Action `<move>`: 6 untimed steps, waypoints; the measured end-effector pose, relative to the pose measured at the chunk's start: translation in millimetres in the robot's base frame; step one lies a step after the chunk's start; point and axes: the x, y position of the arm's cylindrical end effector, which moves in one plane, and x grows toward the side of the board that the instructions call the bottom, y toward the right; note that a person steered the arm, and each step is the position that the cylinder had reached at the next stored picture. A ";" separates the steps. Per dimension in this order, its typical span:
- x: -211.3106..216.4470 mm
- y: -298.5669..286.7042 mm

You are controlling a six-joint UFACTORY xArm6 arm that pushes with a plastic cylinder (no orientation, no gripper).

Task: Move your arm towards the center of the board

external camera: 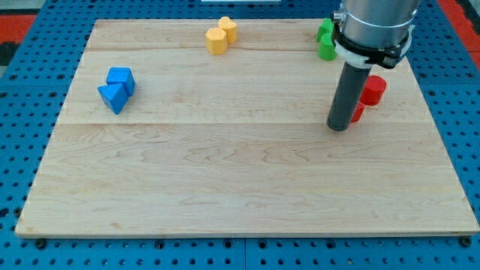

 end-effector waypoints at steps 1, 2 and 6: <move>-9.4 7.3; -14.8 13.6; -13.6 -156.6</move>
